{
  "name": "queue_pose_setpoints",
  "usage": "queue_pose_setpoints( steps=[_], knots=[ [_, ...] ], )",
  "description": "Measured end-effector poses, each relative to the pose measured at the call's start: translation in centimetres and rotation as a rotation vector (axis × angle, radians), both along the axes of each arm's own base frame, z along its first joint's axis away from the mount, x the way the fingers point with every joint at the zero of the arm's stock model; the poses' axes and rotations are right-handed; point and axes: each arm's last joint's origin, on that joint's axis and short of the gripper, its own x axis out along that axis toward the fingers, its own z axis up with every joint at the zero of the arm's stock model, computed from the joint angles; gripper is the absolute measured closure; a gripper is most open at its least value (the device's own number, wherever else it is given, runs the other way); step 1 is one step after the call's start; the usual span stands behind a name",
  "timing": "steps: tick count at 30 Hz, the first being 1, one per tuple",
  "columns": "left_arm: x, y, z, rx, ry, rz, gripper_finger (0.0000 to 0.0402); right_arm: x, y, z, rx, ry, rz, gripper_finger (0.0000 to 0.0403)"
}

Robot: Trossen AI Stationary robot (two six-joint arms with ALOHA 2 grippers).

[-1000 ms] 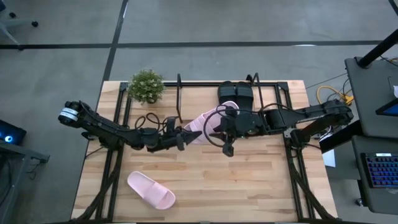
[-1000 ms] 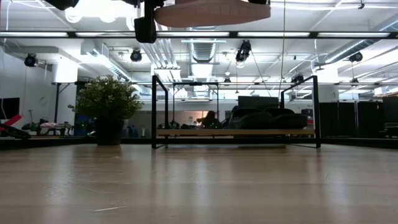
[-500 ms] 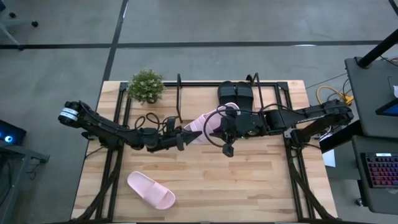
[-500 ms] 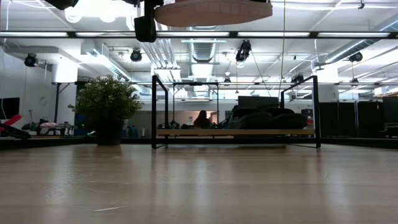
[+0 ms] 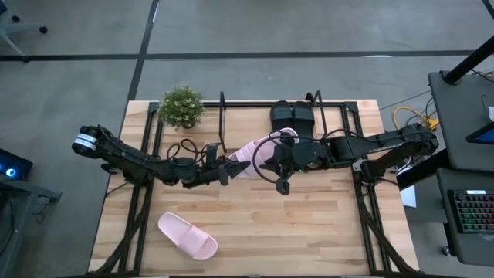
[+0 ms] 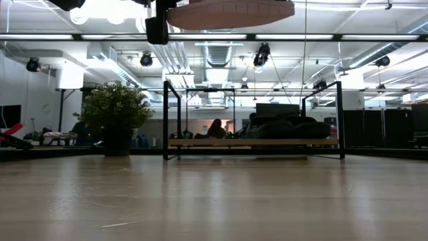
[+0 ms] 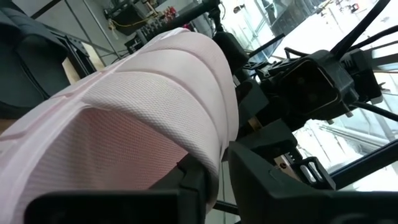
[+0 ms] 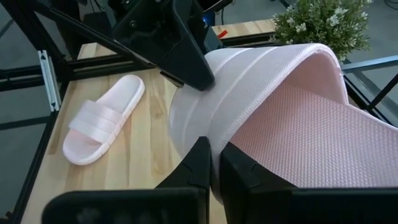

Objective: Pick and place slides into the shelf
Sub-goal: Put the top pink slipper on the shelf

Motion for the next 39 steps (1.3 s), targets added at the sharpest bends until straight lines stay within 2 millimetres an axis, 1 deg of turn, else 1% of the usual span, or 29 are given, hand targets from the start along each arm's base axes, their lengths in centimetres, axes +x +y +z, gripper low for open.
queue_pose_setpoints(
  steps=[11,18,30,33,39],
  knots=[
    [0.0,-0.1,0.2,-0.004,-0.019,-0.030,0.0306,-0.7,-0.2,0.9,-0.020,-0.035,-0.013,0.0394],
    [0.0,-0.1,0.2,-0.002,-0.013,-0.031,0.0280,-0.9,-0.3,1.0,-0.034,-0.038,-0.043,0.0395],
    [-0.1,-0.1,-0.1,0.002,-0.004,-0.038,0.0276,-1.2,-0.4,1.4,-0.041,-0.050,-0.054,0.0395],
    [-0.5,0.0,-0.2,0.006,-0.004,-0.056,0.0276,-1.4,-0.5,1.4,-0.047,-0.041,-0.055,0.0395],
    [-2.3,0.4,0.2,0.029,-0.018,-0.068,0.0276,-2.2,-0.7,1.9,-0.060,-0.043,-0.074,0.0395]
  ],
)
